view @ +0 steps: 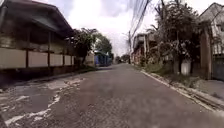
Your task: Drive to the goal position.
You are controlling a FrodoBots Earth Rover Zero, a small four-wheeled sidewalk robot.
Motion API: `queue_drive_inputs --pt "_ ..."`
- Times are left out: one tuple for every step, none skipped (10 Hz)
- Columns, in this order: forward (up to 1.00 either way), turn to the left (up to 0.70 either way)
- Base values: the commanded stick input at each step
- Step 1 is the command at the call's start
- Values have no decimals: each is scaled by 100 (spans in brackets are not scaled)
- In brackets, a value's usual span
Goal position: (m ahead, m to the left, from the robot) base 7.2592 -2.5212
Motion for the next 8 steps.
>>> queue_drive_inputs --pt "70 -5" --pt "70 -22" --pt "70 -12" --pt "70 -1" --pt "70 0" --pt "70 0" --pt "70 2" --pt "70 19"
